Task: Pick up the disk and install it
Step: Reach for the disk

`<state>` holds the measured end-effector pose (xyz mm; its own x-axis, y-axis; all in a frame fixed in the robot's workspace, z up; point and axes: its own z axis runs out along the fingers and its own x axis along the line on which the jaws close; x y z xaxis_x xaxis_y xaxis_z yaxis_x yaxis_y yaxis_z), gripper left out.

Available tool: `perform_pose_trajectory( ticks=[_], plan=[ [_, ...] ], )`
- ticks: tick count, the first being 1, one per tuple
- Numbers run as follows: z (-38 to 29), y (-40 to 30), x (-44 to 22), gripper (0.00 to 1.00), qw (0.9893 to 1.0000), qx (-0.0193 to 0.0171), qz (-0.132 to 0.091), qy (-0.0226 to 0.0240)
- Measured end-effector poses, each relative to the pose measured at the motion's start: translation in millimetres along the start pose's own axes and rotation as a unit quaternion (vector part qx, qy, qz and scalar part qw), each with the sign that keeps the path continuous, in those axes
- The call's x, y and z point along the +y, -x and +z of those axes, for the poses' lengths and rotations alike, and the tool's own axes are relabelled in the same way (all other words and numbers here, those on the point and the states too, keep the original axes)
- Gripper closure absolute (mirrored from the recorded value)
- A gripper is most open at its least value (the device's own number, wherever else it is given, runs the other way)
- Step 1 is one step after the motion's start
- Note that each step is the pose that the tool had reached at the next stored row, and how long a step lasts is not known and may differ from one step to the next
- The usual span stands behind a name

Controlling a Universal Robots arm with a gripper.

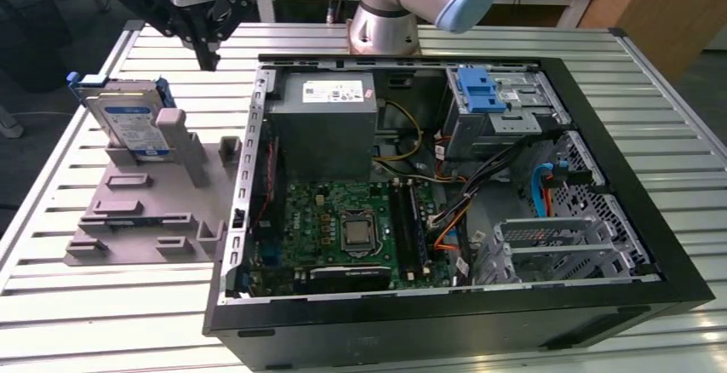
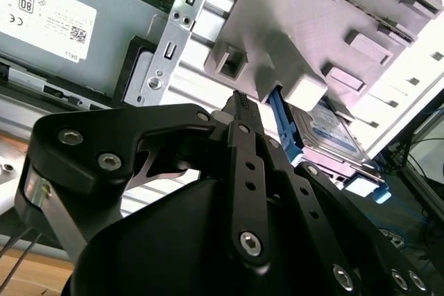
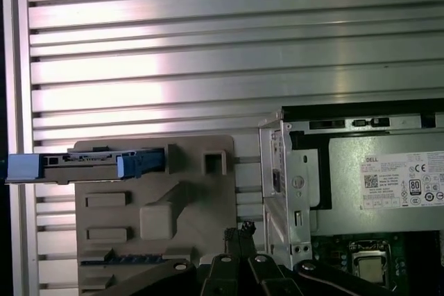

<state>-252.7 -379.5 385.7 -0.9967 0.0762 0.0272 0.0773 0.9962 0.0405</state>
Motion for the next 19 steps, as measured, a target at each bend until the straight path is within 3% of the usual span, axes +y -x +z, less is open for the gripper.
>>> perform_pose_trajectory(
  ticks=[19],
  plan=[
    [1.9,-15.6,3.2,0.89,1.0,0.0085,0.0,-0.0007]
  ],
)
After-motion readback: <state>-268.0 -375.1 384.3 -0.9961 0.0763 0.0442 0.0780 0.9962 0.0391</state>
